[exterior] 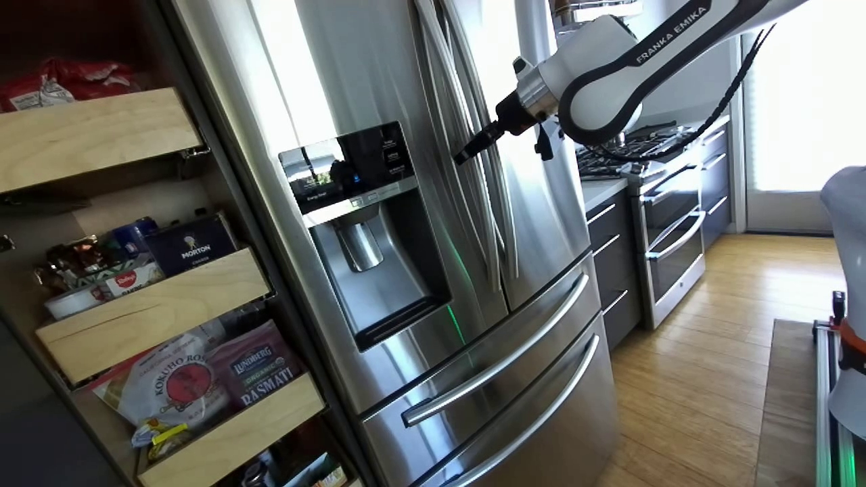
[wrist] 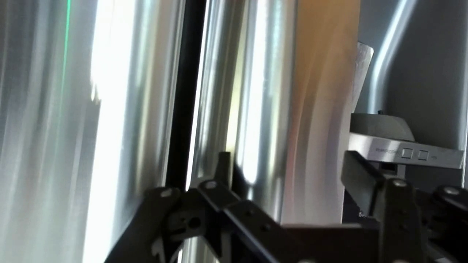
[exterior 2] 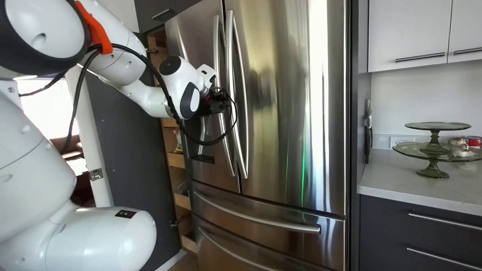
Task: Open the fridge door
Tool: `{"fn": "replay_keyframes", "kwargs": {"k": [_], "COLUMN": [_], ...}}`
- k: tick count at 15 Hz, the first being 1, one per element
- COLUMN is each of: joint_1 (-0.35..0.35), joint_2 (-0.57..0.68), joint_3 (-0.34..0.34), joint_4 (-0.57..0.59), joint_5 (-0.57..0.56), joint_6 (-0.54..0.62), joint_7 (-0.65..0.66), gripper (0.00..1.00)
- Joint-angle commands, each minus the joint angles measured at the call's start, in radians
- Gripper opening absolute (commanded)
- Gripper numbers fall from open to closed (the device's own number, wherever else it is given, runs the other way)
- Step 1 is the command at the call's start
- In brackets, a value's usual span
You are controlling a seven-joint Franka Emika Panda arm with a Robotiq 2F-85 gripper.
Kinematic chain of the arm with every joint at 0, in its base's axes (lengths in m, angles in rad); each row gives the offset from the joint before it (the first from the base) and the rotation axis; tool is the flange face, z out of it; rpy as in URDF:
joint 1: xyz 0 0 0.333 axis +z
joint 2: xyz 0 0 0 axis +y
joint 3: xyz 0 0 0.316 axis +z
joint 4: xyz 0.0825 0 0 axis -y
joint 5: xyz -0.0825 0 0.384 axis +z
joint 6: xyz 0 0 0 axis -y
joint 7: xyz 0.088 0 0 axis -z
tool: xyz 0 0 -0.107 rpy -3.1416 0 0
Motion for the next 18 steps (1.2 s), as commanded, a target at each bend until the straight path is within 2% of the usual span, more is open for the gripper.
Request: {"fn": "replay_keyframes", "kwargs": {"k": [1,6,9,12,14,18], "joint_1": [0.145,0.253,0.313,0.315,0.289,0.219], "joint_2": [-0.024,-0.109,-0.152,-0.188,-0.208,-0.234], "joint_3": [-0.108,-0.203,-0.242,-0.232,-0.2,-0.107], "joint_4": [-0.003,-0.022,-0.024,-0.03,-0.037,-0.051], "joint_5": [0.012,0.016,0.024,0.02,0.013,0.069], "joint_6": [-0.029,-0.128,-0.201,-0.261,-0.301,-0.367], "joint_7": [-0.026,-0.038,-0.045,-0.051,-0.042,-0.056], "gripper": [0.45,0.1,0.09,0.09,0.09,0.09]}}
